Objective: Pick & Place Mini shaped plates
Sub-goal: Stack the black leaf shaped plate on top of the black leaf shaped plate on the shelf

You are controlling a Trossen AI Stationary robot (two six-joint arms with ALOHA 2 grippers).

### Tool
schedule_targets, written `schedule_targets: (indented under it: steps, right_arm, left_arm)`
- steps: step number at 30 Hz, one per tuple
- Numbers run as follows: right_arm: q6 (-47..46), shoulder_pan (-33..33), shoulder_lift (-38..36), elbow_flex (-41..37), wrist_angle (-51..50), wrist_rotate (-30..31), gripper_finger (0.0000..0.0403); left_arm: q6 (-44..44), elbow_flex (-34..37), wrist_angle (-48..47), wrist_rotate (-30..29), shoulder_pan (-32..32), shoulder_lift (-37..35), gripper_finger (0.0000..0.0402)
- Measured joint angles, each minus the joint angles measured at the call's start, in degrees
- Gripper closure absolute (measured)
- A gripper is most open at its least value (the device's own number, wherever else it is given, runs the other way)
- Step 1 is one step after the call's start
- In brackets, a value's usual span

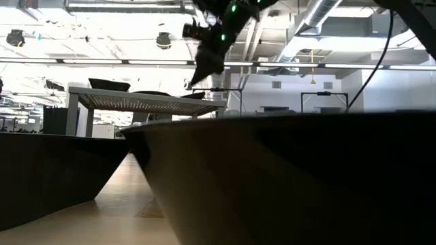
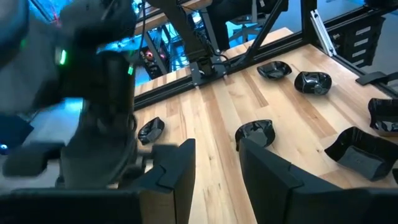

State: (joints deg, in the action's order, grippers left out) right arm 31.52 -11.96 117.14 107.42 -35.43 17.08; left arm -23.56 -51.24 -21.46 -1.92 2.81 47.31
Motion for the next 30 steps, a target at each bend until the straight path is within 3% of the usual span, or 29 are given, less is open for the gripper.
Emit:
schedule_targets:
  steps: [9,14,20,24,30]
  right_arm:
    - [-6.26,9.1,-9.71,0.09,-8.69,0.15,0.0294]
    - [-15.97,15.44,-15.67,0.13,-15.88,1.01,0.0295]
    - [-30.44,22.32,-19.3,-0.71,-28.56,1.14,0.0296]
    - [-36.89,26.54,-19.38,-9.15,-26.5,1.22,0.0296]
    - [-50.22,30.74,-19.14,-26.56,-10.8,-0.1,0.0296]
  left_arm:
    - [4.94,0.94,-0.36,0.01,-0.01,0.31,0.0275]
    - [6.08,5.3,-0.42,0.04,0.0,0.33,0.0275]
    - [16.27,11.67,1.15,3.53,0.1,0.33,0.0275]
    - [23.98,17.73,7.83,6.77,1.46,0.33,0.0275]
    - [28.97,26.36,18.34,6.91,6.5,0.33,0.0275]
